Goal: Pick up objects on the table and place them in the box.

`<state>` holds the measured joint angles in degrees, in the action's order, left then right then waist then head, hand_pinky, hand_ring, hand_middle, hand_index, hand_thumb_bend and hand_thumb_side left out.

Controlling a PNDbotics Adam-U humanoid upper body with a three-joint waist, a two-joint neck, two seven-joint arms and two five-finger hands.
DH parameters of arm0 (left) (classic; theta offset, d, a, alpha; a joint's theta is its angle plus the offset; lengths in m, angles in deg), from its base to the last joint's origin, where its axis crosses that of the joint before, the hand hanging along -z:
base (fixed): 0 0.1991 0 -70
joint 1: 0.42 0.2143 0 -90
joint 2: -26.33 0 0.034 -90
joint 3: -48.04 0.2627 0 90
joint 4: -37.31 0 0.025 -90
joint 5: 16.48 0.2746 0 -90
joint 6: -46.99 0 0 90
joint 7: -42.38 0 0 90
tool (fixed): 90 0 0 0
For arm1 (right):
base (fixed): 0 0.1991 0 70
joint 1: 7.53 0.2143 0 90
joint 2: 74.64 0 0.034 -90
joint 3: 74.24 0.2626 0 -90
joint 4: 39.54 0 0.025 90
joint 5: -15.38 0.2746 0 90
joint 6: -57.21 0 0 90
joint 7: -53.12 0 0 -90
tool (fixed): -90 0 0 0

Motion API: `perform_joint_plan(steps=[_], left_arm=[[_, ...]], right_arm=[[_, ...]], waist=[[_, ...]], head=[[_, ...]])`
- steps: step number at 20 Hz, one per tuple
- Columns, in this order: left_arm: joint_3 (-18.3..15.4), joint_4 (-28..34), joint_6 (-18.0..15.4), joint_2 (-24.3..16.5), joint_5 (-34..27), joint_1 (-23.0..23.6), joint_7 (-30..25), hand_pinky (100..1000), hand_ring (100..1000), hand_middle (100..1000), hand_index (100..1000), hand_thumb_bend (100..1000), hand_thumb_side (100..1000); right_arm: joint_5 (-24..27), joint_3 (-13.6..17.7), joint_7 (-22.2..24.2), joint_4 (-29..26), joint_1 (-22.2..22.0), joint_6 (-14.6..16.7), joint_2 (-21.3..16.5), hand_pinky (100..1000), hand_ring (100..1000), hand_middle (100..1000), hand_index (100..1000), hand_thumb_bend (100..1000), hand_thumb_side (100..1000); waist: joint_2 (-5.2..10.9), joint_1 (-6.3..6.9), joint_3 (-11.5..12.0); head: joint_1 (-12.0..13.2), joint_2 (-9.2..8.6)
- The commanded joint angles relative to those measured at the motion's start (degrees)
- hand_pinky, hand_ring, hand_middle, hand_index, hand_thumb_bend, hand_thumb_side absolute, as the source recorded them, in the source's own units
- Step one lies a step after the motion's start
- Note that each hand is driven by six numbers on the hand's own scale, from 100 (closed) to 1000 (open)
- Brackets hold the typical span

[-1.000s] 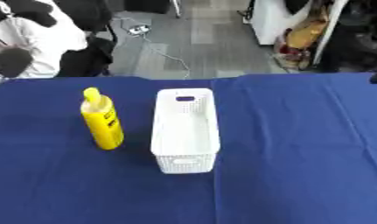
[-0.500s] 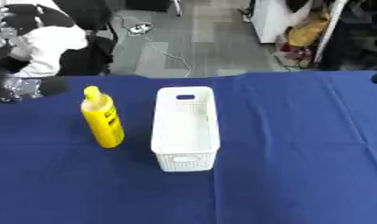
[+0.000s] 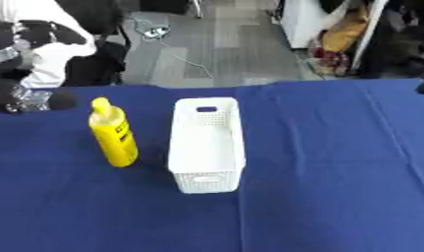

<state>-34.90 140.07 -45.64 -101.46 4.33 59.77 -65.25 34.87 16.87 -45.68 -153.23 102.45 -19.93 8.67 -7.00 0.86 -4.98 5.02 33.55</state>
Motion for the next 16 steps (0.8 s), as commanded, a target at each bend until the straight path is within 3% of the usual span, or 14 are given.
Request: perform_joint_plan(steps=[1,6,16], left_arm=[[-0.4,-0.4,-0.1,-1.0,-1.5,-0.9,-0.5,859,859,917,949,836,1000],[0.1,-2.4,0.3,-0.5,-3.8,-1.6,-1.3,854,861,929,950,937,1000],[1.4,-6.2,0.6,0.1,-6.8,-2.8,-4.5,880,863,916,957,1000,1000]], right_arm=[[0.1,0.2,0.1,-0.9,0.5,0.0,-1.0,436,546,562,877,100,906],[0.1,0.2,0.2,-0.9,0.4,0.0,-1.0,436,546,562,877,100,914],[0.1,0.3,0.1,-0.9,0.5,0.1,-0.9,436,545,562,876,100,908]], waist=[[0.81,0.01,0.0],[0.81,0.00,-0.1],[0.79,0.05,-0.3]], head=[[0.2,-0.63],[0.4,-0.80],[0.6,-0.68]])
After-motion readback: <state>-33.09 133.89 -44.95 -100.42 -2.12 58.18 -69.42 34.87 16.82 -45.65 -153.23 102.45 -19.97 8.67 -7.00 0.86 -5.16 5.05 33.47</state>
